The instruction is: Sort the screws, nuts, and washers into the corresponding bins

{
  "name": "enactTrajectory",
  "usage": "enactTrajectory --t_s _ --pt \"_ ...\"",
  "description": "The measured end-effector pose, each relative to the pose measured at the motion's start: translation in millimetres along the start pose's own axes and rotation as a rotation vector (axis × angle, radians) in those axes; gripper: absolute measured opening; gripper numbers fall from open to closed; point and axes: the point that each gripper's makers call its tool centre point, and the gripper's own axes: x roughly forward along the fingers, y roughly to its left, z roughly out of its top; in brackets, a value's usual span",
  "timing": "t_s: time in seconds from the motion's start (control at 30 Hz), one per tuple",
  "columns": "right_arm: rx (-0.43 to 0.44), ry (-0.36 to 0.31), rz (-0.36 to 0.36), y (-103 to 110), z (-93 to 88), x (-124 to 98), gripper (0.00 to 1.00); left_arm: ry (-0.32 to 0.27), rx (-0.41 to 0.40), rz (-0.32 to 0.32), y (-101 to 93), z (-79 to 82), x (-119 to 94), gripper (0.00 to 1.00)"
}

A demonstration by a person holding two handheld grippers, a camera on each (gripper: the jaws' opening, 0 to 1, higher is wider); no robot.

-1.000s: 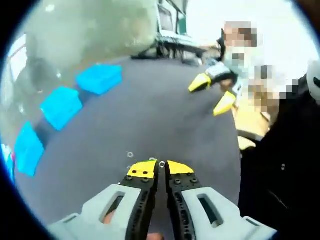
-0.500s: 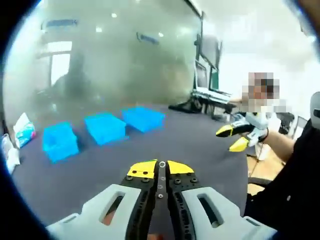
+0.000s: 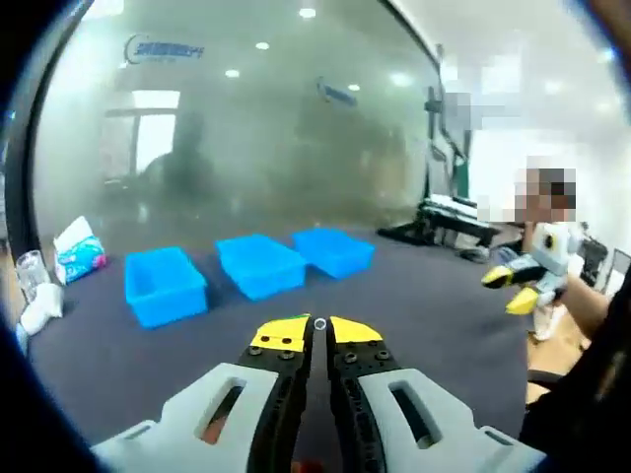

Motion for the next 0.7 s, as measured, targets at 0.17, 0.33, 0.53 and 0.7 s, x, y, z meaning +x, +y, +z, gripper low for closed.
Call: enactTrajectory --t_s 0.17,0.33,0.53,0.7 --pt "0.008 -0.002 0.001 0 -1.6 0 0.34 -0.017 -0.007 0.109 45.8 16.0 19 0.05" --pt "0.024 -0.003 0.01 2 -4.4 -1 0.33 -0.016 0.001 0.179 84.0 37.1 39 0.05" --pt "0.035 -0.001 0.007 1 -8.8 0 0.33 -0.001 0.013 0.238 115.6 54.8 66 0.05" --pt "0.037 -0.003 -0.001 -2 -9.1 0 0.33 0.038 0.033 0.289 136.3 49.7 85 0.05"
